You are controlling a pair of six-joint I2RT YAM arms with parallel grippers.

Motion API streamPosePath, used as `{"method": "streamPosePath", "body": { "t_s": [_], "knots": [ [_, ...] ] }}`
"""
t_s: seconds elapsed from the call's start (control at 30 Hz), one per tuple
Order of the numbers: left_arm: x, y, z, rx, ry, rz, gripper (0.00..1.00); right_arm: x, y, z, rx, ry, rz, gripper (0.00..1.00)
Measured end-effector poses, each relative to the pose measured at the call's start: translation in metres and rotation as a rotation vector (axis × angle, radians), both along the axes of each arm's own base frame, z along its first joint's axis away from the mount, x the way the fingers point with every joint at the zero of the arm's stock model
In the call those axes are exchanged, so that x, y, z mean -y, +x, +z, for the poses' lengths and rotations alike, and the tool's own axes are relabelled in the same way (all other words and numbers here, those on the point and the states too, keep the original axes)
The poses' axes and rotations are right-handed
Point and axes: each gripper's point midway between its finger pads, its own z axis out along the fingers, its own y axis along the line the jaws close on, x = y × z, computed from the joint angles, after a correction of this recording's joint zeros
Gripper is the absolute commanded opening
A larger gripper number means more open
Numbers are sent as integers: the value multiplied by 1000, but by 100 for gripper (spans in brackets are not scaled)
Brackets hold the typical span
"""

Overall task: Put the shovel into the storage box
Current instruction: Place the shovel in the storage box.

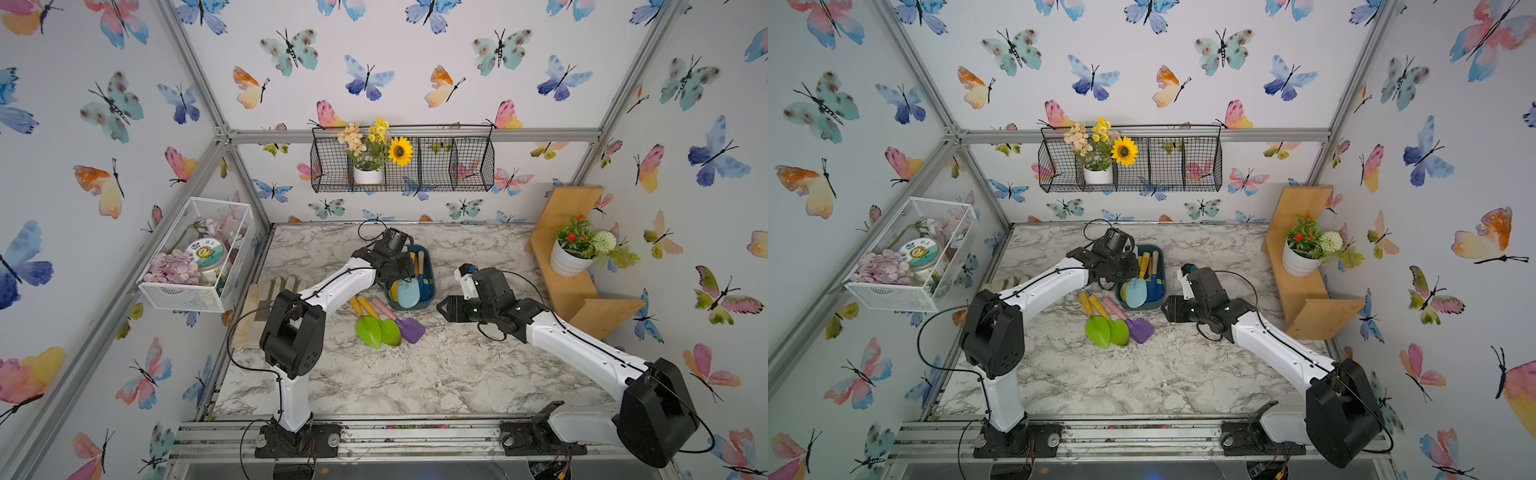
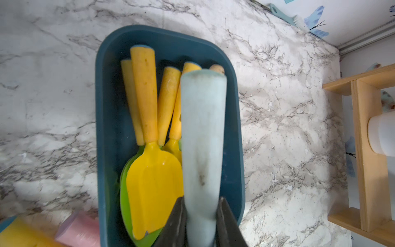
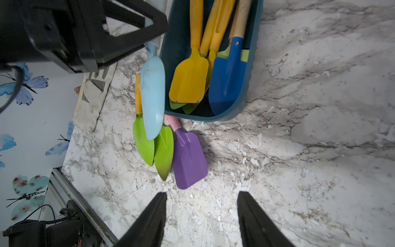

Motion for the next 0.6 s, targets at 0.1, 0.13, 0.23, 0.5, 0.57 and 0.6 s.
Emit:
{"method": "streamPosePath", "body": {
  "t_s": [0.1,0.13,0.23,0.5,0.57,0.6],
  "knots": [
    [8,12,-4,6,12,-10,10,3,-1,-3,-9,-6,-5,57],
    [11,15,-4,8,15,-14,10,3,-1,-4,-10,-7,-6,57],
    [17,24,-12,7,36,-24,10,4,-1,-5,-13,-9,-8,57],
    [23,39,-35,0,85,-41,10,5,-2,-7,-19,-14,-8,57],
    [23,41,-38,3,95,-44,10,6,-3,-8,-24,-17,-8,57],
    [24,42,-38,6,98,-47,10,6,-3,-8,-27,-19,-8,57]
  ]
}}
